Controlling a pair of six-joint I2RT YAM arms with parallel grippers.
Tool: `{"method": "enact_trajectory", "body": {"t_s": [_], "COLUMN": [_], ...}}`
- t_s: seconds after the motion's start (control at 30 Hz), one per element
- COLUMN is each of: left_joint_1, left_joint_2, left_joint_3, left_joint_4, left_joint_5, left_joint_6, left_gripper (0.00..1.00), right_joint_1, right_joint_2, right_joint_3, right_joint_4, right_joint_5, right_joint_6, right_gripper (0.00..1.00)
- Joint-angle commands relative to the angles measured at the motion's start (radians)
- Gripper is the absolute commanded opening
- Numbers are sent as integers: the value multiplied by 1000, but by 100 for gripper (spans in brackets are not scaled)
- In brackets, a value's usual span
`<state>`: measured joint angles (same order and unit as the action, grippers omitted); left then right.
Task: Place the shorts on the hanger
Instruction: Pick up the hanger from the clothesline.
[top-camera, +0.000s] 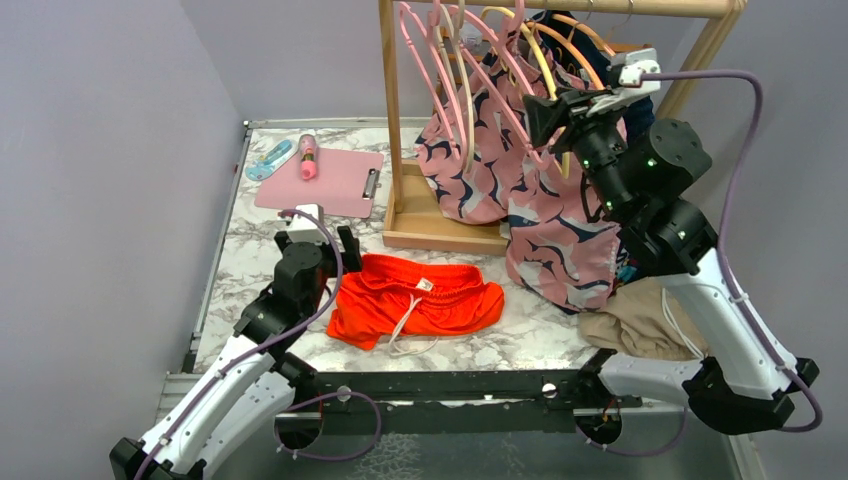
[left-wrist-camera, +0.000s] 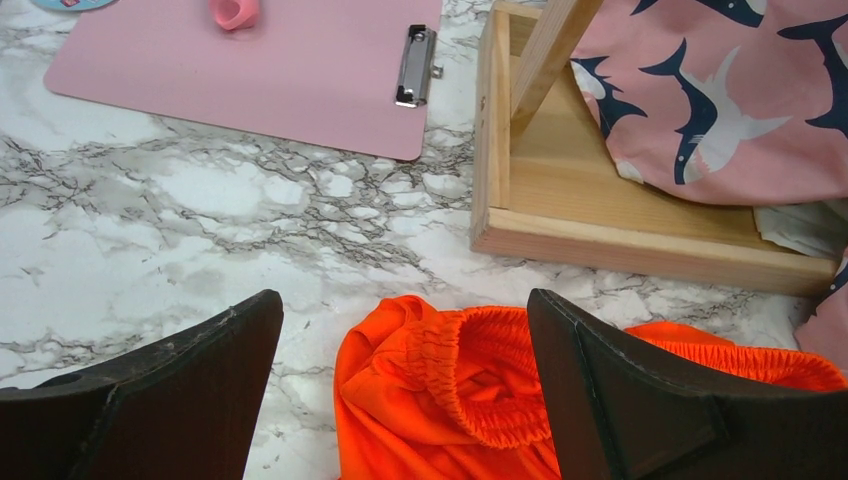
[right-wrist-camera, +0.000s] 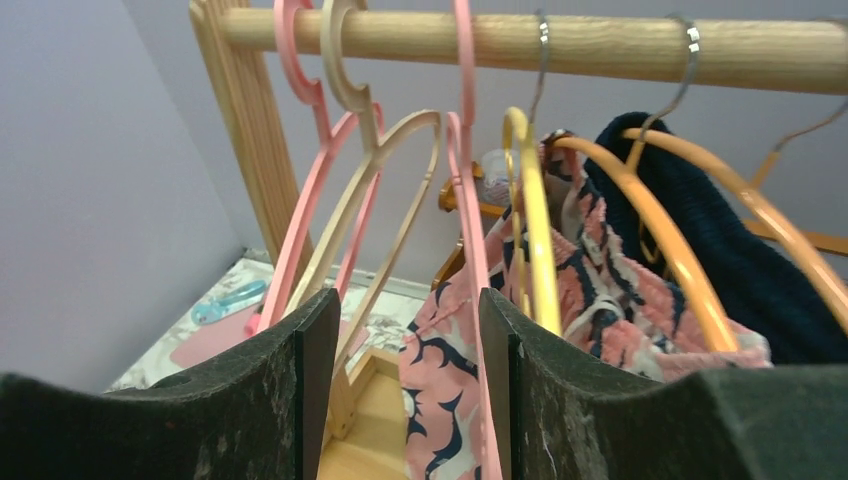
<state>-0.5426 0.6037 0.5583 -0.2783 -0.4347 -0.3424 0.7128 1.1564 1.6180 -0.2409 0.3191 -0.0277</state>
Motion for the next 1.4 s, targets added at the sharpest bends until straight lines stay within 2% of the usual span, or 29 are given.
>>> {"method": "enact_trajectory", "body": {"t_s": [0.0, 0.3, 0.8, 1.2, 1.37], "left_joint_1": [3, 3, 3, 3, 3], "left_joint_2": [7, 17, 32, 55, 63], "left_joint_3": [21, 25, 29, 34, 37], "left_joint_4": [14, 10, -6, -10, -10], "left_joint_5": [2, 12, 18, 36, 41], "left_joint_6": [3, 1, 0, -3, -1], "left_gripper": [94, 94, 94, 94, 94], "right_joint_1": [-36, -87, -146, -168, -173], "right_joint_2": [-63, -121, -110, -70, -63], "right_joint_3": [-14, -135, -203, -216, -217], "right_joint_4": [-17, -22, 52, 54, 36], "right_joint_5": [40, 94, 120, 100, 44], "right_joint_6": [26, 11, 2, 19, 37], "right_gripper": [55, 53, 45, 40, 35]}}
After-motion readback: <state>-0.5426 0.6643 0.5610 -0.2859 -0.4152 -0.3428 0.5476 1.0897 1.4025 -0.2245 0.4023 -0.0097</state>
